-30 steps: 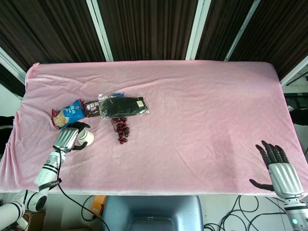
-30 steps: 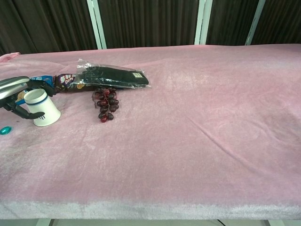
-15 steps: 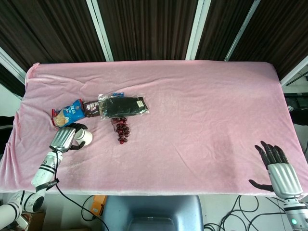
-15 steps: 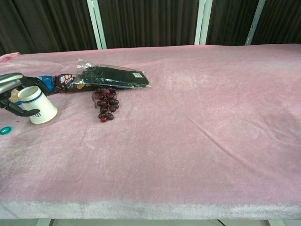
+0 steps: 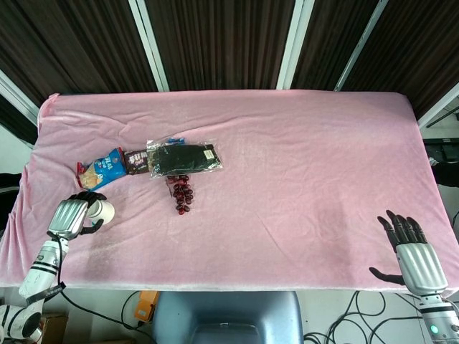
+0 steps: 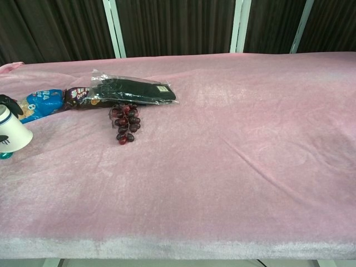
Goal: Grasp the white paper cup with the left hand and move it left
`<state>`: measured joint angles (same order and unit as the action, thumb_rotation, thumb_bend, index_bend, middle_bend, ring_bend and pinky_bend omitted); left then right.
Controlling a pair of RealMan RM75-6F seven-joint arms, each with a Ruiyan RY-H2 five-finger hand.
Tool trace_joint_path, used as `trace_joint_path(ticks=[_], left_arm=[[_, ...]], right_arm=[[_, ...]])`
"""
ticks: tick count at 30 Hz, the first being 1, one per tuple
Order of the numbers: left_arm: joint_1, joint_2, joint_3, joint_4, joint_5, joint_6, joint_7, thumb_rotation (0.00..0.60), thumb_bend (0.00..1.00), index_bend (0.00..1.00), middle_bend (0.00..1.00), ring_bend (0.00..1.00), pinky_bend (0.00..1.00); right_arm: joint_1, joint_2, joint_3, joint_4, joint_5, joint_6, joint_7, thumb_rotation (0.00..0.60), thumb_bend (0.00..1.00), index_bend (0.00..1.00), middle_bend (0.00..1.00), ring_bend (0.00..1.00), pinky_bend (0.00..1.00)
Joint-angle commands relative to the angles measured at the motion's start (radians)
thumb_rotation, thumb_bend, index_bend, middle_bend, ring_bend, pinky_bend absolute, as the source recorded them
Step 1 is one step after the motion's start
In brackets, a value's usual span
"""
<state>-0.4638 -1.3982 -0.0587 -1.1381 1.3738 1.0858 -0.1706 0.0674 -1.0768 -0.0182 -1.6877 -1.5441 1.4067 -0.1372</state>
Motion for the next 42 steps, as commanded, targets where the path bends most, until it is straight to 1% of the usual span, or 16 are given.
trace_joint_path(ticks=[1,15,17,21,22,24,27,29,32,33,34,35,37,39,40,42], left_arm=[[0.008,-0.006,0.004,0.015,-0.002,-0.001,-0.01,0.6,0.34,0.3,0.32,0.25,0.32],[0.013,-0.03,0.01,0.066,-0.012,-0.05,-0.023,0.6,0.33,0.25,0.29,0.22,0.29],[0.015,-0.031,0.011,0.066,-0.008,-0.049,-0.03,0.6,0.33,0.2,0.25,0.18,0.27],[0.018,-0.028,0.014,0.064,-0.002,-0.049,-0.032,0.6,0.32,0.03,0.03,0.01,0.22],[0.02,-0.025,0.012,0.059,-0.005,-0.049,-0.025,0.6,0.32,0.01,0.0,0.0,0.19],[0.025,-0.018,0.007,0.044,-0.007,-0.035,-0.015,0.6,0.32,0.0,0.0,0.0,0.16],[0.045,0.002,0.002,0.009,0.007,0.024,-0.009,0.6,0.32,0.0,0.0,0.0,0.11],[0.077,0.034,0.006,-0.046,0.033,0.1,-0.003,0.6,0.32,0.0,0.0,0.0,0.07],[0.148,0.101,0.032,-0.156,0.074,0.226,0.015,0.6,0.31,0.0,0.0,0.0,0.05],[0.181,0.121,0.048,-0.195,0.098,0.283,0.02,0.6,0.31,0.0,0.0,0.0,0.05],[0.198,0.129,0.057,-0.21,0.112,0.311,0.021,0.6,0.31,0.0,0.0,0.0,0.05],[0.227,0.135,0.077,-0.227,0.144,0.361,0.018,0.6,0.32,0.0,0.0,0.0,0.05],[0.277,0.12,0.117,-0.207,0.209,0.445,0.013,0.6,0.32,0.0,0.0,0.0,0.05],[0.311,0.089,0.133,-0.171,0.233,0.495,0.036,0.6,0.32,0.0,0.0,0.0,0.04],[0.324,0.082,0.142,-0.159,0.249,0.512,0.075,0.6,0.32,0.0,0.0,0.0,0.04],[0.335,0.071,0.137,-0.159,0.275,0.556,0.084,0.6,0.32,0.0,0.0,0.0,0.03]], right_arm=[[0.003,-0.004,-0.001,-0.002,0.001,-0.008,-0.008,0.6,0.21,0.0,0.0,0.0,0.0],[-0.001,0.0,0.0,-0.005,0.003,0.002,-0.009,0.6,0.21,0.0,0.0,0.0,0.0],[-0.002,0.001,0.0,-0.005,0.002,0.003,-0.007,0.6,0.21,0.0,0.0,0.0,0.0],[-0.002,0.001,0.001,-0.006,0.002,0.005,-0.005,0.6,0.21,0.0,0.0,0.0,0.0],[-0.002,0.001,0.001,-0.006,0.002,0.005,-0.005,0.6,0.21,0.0,0.0,0.0,0.0],[-0.002,0.001,0.0,-0.006,0.002,0.004,-0.005,0.6,0.21,0.0,0.0,0.0,0.0],[-0.001,0.001,0.001,-0.006,0.004,0.003,-0.008,0.6,0.21,0.0,0.0,0.0,0.0],[-0.001,0.0,0.002,-0.005,0.006,0.002,-0.008,0.6,0.21,0.0,0.0,0.0,0.0],[-0.002,0.001,0.002,-0.004,0.008,0.003,-0.008,0.6,0.21,0.0,0.0,0.0,0.0],[-0.002,0.0,0.002,-0.004,0.007,0.002,-0.008,0.6,0.21,0.0,0.0,0.0,0.0],[-0.002,0.0,0.001,-0.004,0.006,0.002,-0.009,0.6,0.21,0.0,0.0,0.0,0.0],[-0.002,-0.001,0.0,-0.004,0.005,0.002,-0.012,0.6,0.21,0.0,0.0,0.0,0.0],[-0.002,-0.003,-0.002,-0.005,0.0,0.002,-0.016,0.6,0.21,0.0,0.0,0.0,0.0],[-0.003,-0.005,-0.004,-0.005,-0.004,0.003,-0.02,0.6,0.21,0.0,0.0,0.0,0.0],[-0.003,-0.006,-0.006,-0.005,-0.007,0.002,-0.024,0.6,0.21,0.0,0.0,0.0,0.0],[-0.003,-0.008,-0.009,-0.007,-0.012,0.002,-0.027,0.6,0.21,0.0,0.0,0.0,0.0]])
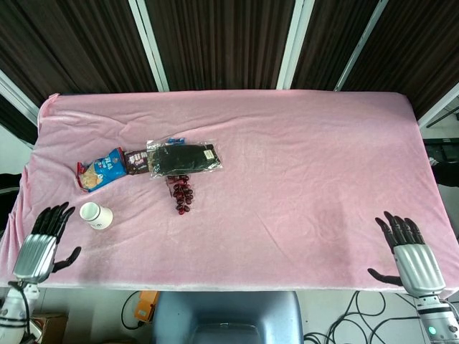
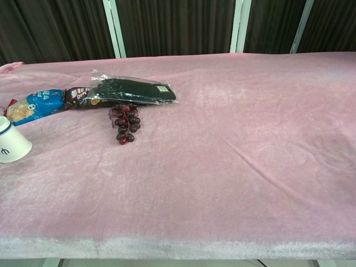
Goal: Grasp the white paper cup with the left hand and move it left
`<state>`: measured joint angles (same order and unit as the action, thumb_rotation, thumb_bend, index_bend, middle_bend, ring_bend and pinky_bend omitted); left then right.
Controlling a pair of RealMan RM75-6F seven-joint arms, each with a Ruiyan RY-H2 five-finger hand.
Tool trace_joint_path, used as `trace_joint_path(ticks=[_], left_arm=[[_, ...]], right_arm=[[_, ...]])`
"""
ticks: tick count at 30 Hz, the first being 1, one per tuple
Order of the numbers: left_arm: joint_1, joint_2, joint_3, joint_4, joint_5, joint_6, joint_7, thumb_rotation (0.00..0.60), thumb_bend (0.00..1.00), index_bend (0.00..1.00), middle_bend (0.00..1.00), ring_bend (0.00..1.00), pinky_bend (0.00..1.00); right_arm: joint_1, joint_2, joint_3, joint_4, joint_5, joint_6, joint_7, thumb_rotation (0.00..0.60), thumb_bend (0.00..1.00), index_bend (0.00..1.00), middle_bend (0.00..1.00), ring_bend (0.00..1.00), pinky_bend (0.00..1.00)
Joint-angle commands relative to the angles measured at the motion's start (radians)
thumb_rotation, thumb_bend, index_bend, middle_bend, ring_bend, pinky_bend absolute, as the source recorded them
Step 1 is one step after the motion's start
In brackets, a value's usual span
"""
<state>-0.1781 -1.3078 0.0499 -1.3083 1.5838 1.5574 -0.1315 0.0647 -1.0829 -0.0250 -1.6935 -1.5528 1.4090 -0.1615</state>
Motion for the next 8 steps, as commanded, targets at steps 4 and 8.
trace_joint_path(ticks=[4,8], left_arm=[[0.052,-0.021,0.024,0.022,0.069,0.082,0.029,0.6,0.32,0.0,0.0,0.0,0.03],[0.047,-0.016,0.015,0.018,0.049,0.046,0.022,0.6,0.32,0.0,0.0,0.0,0.03]], right_arm=[[-0.001,-0.004,-0.009,0.0,-0.013,0.0,-0.009,0.6,0.21,0.0,0.0,0.0,0.0],[-0.001,-0.004,-0.01,0.0,-0.015,-0.001,-0.009,0.6,0.21,0.0,0.0,0.0,0.0]])
